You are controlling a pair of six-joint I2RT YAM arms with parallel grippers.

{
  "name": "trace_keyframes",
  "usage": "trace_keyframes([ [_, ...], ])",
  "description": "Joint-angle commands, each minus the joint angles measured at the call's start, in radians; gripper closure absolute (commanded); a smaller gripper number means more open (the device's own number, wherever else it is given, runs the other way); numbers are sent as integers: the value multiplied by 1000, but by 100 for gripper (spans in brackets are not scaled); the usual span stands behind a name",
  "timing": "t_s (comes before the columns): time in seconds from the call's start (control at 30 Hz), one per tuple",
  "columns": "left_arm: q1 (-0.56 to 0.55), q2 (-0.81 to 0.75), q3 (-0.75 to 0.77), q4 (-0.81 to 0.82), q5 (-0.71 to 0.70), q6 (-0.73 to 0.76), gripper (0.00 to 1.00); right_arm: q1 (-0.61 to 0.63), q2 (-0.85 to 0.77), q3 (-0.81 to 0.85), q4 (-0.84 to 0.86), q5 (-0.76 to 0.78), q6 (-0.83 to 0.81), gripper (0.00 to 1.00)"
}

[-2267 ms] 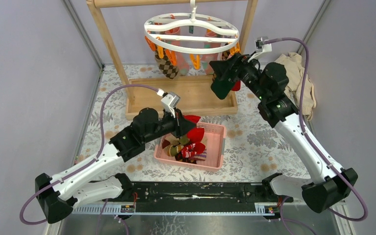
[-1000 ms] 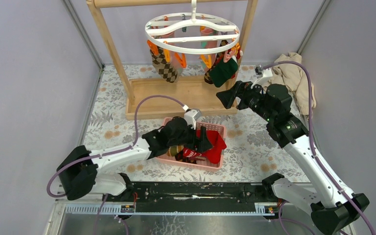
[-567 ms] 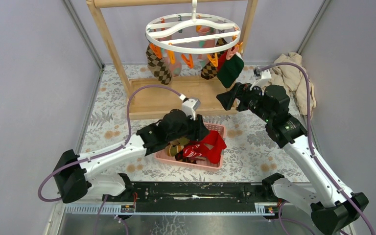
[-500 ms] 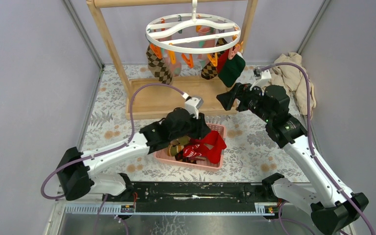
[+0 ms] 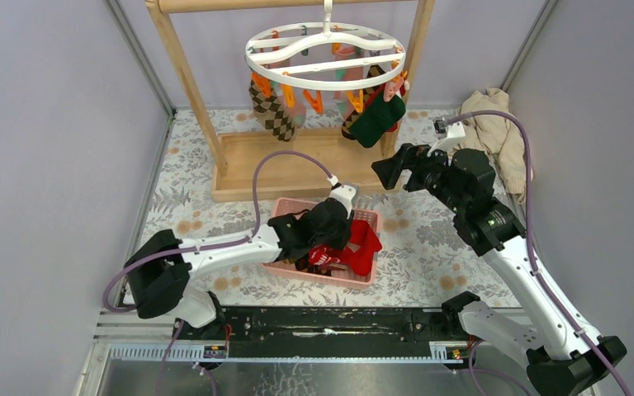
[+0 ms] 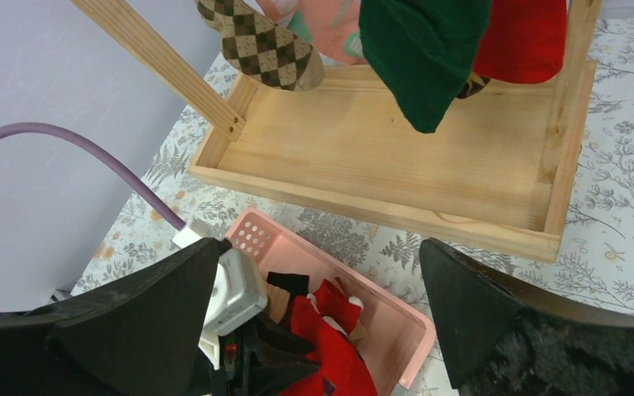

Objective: Remove the socks clipped to the hanger
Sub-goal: Place the sock in the bin.

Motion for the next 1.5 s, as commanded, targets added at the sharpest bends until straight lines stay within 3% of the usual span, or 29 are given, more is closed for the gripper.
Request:
trace_keyframes([
  [0.0,-18,49,-75,20,-86,-12,70,-5,-9,-16,21,22,-21,0],
  [0.27,-3,175,-160,152,-131,-33,72,-9,2,-27,21,21,-25,0],
  [0.43,-10,91,-117,84,-134,-33,69,-14,0,-18,15,22,-25,0],
  [0.6,-29,-64,-13,-42,-91,-13,43,-27,24,8,31,33,-30,0],
  [0.8,-35,-219,50,-100,-46,1,20,-86,75,4,126,-11,-16,1],
  [0.87,-35,-260,48,-98,-27,5,3,-122,98,-10,179,-49,-4,2],
  [1.1,-35,-388,-16,-105,-48,-26,2,-285,201,-44,459,-215,98,19],
  [1.47,-36,-480,-88,-145,-82,-61,1,-304,455,67,706,-408,194,21],
])
